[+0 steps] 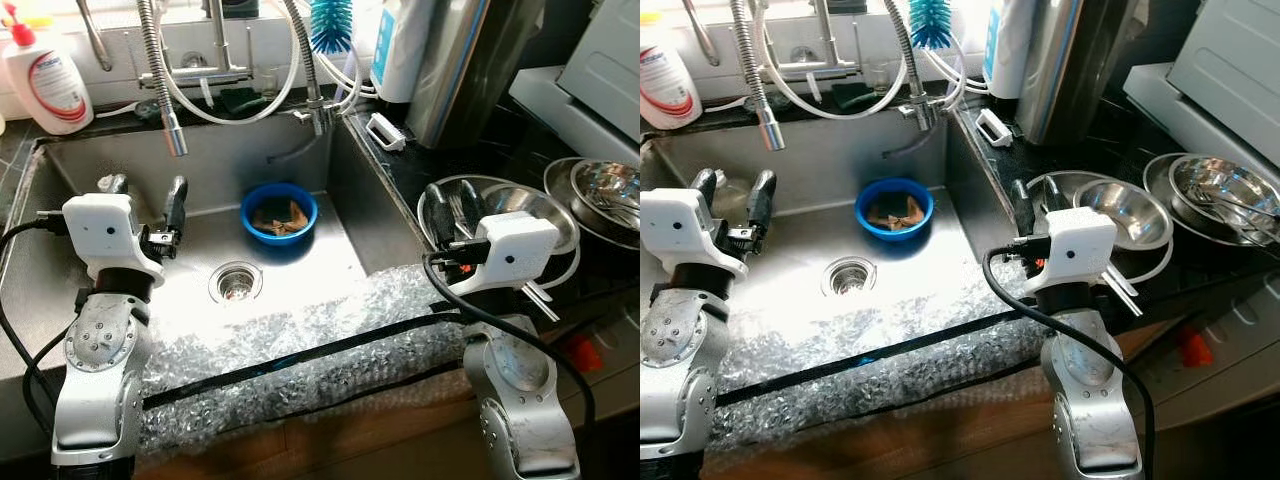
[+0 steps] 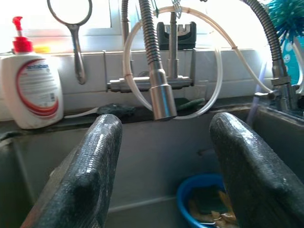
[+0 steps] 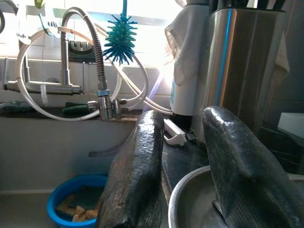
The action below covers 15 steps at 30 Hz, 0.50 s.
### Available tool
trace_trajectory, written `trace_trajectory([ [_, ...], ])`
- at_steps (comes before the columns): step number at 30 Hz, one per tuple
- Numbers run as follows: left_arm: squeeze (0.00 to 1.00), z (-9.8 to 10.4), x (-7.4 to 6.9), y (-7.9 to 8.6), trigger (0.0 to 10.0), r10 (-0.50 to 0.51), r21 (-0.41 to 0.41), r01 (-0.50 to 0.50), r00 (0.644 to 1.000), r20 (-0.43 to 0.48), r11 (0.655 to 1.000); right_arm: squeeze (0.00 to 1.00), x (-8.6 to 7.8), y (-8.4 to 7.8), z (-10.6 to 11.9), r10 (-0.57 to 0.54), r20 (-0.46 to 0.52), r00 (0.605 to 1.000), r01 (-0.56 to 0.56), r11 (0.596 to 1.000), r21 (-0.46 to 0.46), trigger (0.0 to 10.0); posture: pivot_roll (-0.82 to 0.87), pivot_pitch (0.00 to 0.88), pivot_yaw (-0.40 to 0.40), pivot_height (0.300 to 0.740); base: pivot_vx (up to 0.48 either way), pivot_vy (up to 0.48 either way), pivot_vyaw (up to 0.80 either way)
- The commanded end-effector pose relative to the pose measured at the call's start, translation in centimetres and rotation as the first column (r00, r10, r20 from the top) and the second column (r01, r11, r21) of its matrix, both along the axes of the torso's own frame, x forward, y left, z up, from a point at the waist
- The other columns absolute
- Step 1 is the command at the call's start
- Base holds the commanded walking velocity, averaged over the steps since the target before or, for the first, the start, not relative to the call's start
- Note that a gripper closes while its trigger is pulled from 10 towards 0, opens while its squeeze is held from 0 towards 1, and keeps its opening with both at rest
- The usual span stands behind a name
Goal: Kitchen organization
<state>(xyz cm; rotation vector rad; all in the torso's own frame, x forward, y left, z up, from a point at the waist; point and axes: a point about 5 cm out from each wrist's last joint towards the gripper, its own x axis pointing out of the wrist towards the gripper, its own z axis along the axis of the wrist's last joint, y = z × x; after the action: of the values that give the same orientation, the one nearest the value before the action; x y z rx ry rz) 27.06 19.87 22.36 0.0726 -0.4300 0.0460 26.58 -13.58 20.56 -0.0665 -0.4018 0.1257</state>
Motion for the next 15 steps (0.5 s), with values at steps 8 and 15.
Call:
trace_trajectory([
  [8,0.00,0.45,-0.06,-0.03,10.0,0.002,0.003,-0.002,1.000,0.029,1.000,0.00,0.10,0.10,0.15,0.010,-0.003,1.000,-0.010,1.000,-0.006,10.0,-0.01,0.090,-0.028,0.740,0.000,0.075,-0.77],
  [15,0.00,0.57,-0.06,-0.15,10.0,-0.004,-0.001,0.004,0.999,0.034,1.000,0.00,0.09,0.20,0.17,0.015,-0.003,1.000,-0.015,1.000,-0.008,10.0,-0.01,0.092,-0.028,0.740,0.000,0.000,-0.74],
])
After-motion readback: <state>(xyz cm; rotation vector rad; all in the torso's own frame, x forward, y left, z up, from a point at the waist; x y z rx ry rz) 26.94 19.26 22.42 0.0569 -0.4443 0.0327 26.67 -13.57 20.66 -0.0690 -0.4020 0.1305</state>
